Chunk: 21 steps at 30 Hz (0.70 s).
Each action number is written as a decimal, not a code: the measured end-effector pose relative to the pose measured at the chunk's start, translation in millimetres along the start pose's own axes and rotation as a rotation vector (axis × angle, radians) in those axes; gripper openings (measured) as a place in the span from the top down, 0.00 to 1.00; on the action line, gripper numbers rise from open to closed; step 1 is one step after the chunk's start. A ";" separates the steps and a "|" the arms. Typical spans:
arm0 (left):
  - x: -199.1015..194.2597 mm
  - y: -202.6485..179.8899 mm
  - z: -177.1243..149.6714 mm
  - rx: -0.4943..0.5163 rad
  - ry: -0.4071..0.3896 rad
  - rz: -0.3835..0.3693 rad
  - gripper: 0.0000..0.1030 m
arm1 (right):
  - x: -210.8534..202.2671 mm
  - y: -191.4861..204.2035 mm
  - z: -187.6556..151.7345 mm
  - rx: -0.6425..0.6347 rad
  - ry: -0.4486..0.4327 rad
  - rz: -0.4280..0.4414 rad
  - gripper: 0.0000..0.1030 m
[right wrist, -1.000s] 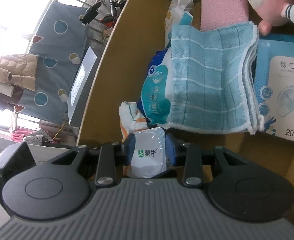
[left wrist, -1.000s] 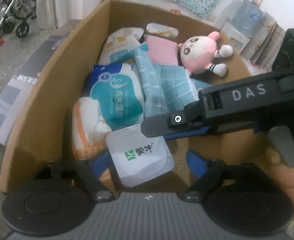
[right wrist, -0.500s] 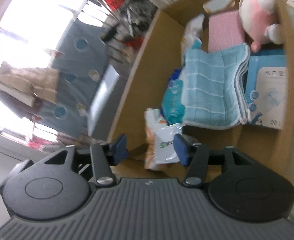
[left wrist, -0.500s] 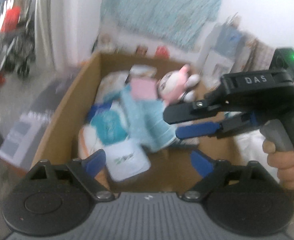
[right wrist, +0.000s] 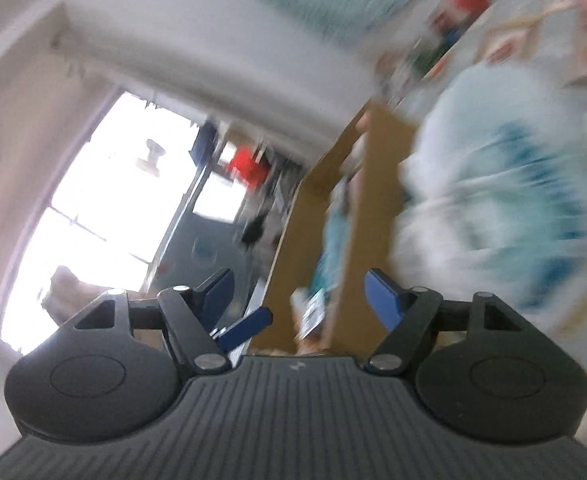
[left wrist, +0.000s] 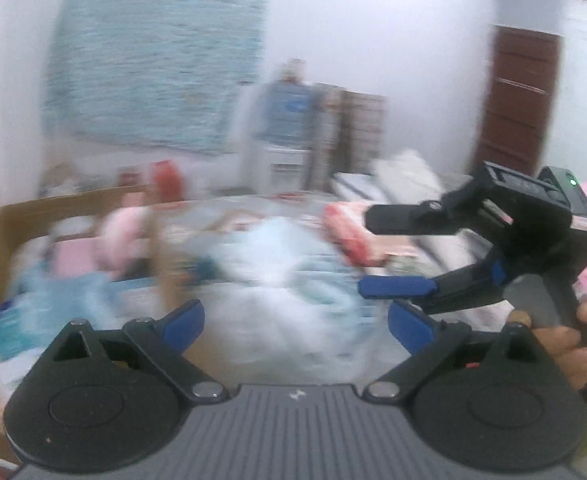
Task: Organize soft objects
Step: 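Move the right gripper back to the green floral cloth on the mat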
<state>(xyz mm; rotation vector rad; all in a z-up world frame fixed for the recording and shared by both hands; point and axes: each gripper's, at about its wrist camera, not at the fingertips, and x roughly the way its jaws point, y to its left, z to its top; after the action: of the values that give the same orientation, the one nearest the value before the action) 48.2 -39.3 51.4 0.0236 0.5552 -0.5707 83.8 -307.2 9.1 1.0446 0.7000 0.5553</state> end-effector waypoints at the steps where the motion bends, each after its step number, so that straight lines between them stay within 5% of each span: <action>1: 10.0 -11.9 0.5 0.018 0.007 -0.030 0.04 | -14.6 -4.1 -0.1 0.001 -0.033 -0.019 0.29; 5: 50.2 -60.2 -2.9 0.102 0.014 -0.109 0.04 | -65.6 -9.7 5.9 -0.053 -0.150 -0.154 0.29; 10: 92.4 -98.4 -15.5 0.164 0.001 -0.105 0.05 | -96.8 -24.8 30.0 -0.112 -0.231 -0.331 0.29; 13: 108.8 -104.9 -22.3 0.162 0.024 -0.091 0.08 | -91.0 -41.1 52.5 -0.136 -0.215 -0.428 0.33; 16: 119.1 -98.1 -23.7 0.127 0.063 -0.085 0.12 | -80.1 -73.3 79.9 -0.112 -0.188 -0.507 0.50; 21: 108.9 -88.4 -27.7 0.130 0.065 -0.045 0.12 | -51.7 -123.3 111.1 -0.082 -0.145 -0.617 0.55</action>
<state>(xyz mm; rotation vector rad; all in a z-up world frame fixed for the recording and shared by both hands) 64.9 -164.4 -15.8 0.1532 0.5828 -0.6512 143.1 -458.0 -53.9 0.7293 0.8148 -0.0267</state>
